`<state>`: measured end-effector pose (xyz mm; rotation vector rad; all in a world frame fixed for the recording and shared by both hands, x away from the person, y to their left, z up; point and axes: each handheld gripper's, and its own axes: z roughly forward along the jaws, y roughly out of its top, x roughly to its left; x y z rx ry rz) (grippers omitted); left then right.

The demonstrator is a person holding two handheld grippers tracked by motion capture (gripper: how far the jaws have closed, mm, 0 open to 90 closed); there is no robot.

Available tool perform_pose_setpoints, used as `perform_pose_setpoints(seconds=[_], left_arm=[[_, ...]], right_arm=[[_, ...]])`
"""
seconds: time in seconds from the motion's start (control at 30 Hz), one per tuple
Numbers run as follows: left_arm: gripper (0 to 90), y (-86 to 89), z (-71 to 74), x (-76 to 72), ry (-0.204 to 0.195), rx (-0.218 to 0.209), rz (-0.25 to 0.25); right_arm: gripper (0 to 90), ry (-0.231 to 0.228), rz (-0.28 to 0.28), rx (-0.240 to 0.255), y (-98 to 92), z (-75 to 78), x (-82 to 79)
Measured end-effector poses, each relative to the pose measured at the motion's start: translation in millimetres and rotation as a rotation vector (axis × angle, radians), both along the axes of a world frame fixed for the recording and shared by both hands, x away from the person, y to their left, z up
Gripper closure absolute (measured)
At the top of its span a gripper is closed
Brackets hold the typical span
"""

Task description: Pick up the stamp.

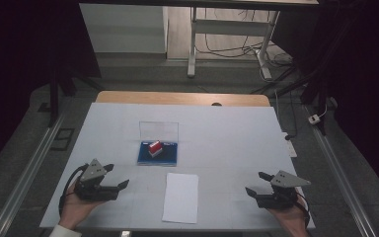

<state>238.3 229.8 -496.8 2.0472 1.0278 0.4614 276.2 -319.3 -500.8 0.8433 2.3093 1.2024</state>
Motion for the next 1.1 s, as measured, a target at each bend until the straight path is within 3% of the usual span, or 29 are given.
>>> perform_pose_setpoints(seconds=[0.33,0.57,1.1], left_arm=[[21.9,-7.9,1.8,11.3,0.007,0.019,-0.023],[22.9,-15.0,4.7,19.5,-0.014,0.038,-0.038],[24.3,-36.3,11.9,51.0,0.002,0.062,-0.076]], right_arm=[[24.3,0.001,0.010,-0.001,2.7,-0.8,1.6],[25.9,0.011,0.024,-0.008,3.9,-0.5,1.9],[25.1,0.010,0.009,-0.021,5.7,-2.2,2.2]])
